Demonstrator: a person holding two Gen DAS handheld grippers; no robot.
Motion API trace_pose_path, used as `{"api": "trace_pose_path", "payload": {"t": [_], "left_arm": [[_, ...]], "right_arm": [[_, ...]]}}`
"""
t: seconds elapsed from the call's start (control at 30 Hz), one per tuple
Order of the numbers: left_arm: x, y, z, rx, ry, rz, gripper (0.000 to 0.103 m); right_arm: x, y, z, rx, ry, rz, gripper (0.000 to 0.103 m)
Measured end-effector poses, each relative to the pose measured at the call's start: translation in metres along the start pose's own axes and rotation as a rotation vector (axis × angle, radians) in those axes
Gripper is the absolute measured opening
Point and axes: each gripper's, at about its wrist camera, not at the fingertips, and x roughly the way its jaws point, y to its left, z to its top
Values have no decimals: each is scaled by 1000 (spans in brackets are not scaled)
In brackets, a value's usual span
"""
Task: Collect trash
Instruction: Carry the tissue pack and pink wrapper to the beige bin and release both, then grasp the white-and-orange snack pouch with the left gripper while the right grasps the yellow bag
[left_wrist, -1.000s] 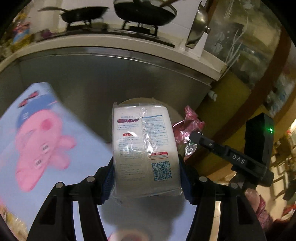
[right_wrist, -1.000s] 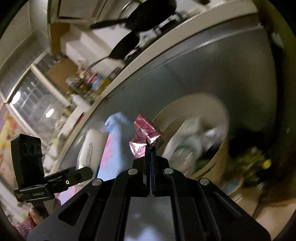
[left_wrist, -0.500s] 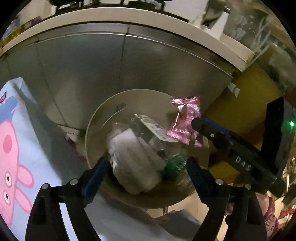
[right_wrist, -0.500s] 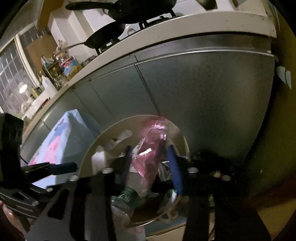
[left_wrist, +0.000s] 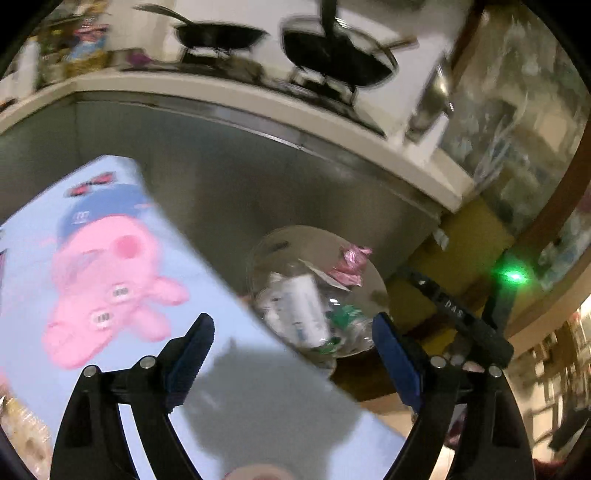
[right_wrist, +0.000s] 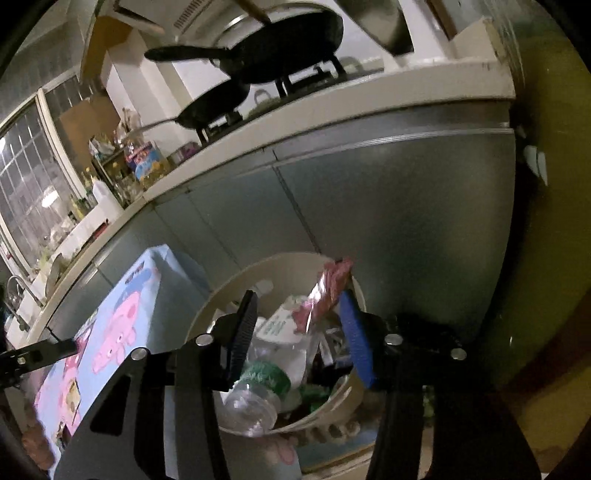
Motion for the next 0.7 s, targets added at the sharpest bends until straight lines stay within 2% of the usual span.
{"api": "trace_pose_path", "payload": {"t": [0.03,0.07,0.1,0.13,0.23,0.37,0.43,0.5,0.7], "left_arm": [[-11,8,-3,-16,-14,15,87],[-23,19,-7,-34,-26,32,88],[-33,27,-11,-48,-35,49,88],[-43,35,-15,-62,-45,68,88],[-78,63,-34,-114,-80,122,88],[-115,90,-59,-156,-100,191,88],[-131,104,-72,-180,-104,230,88],[-149,120,-86,-220,-107,265,88],[-195,160,-122,-308,-140,354,88]], "right_arm": [[6,1,6,-11,14,2,28],[15,1,13,-15,48,12,23],[29,0,19,-13,97,1,10],[41,-2,23,-6,133,-9,1],[85,-8,27,27,287,-31,1],[126,-4,13,10,515,-78,2],[130,3,9,-41,557,-126,2],[126,8,10,-47,563,-126,5],[76,41,21,-148,474,-117,9]]}}
